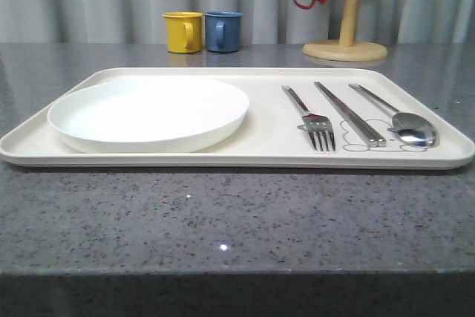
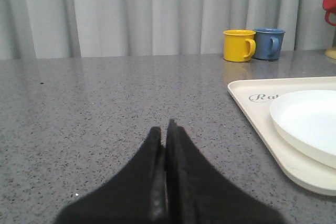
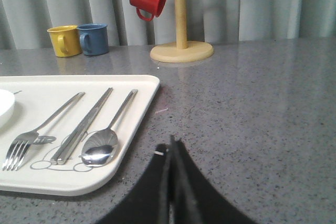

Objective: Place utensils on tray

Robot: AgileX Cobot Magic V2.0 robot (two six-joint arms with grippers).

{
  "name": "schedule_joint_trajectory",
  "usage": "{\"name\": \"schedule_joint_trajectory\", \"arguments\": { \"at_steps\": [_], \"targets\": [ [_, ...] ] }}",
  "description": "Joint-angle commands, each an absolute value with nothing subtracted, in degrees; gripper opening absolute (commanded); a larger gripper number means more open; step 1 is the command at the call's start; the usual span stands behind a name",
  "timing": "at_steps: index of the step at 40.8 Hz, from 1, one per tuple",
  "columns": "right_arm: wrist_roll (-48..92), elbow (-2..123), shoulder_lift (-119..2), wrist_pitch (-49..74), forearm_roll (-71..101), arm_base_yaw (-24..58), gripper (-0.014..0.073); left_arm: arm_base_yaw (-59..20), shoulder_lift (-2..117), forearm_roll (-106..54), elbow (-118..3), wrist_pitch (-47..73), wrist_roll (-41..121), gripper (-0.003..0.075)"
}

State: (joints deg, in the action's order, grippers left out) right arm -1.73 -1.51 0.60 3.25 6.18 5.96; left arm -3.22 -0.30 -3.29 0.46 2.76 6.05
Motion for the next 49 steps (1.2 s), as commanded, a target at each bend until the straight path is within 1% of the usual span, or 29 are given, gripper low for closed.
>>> {"name": "schedule_joint_trajectory", "arguments": {
  "at_steps": [1, 12, 49],
  "targets": [
    [-1.27, -1.50, 1.57, -1.99, 6.48, 5.47, -0.0068, -3.77, -1.69, -3.28, 0.35, -1.56, 5.64, -0.0018],
    [-1.27, -1.50, 1.57, -1.99, 6.48, 3.21, -0.0068, -3.77, -1.69, -3.28, 0.35, -1.56, 5.64, -0.0018],
    [-1.27, -1.50, 1.57, -1.99, 6.48, 2.22, -0.0068, -3.77, -1.69, -3.28, 0.35, -1.56, 5.64, -0.0018]
  ]
}}
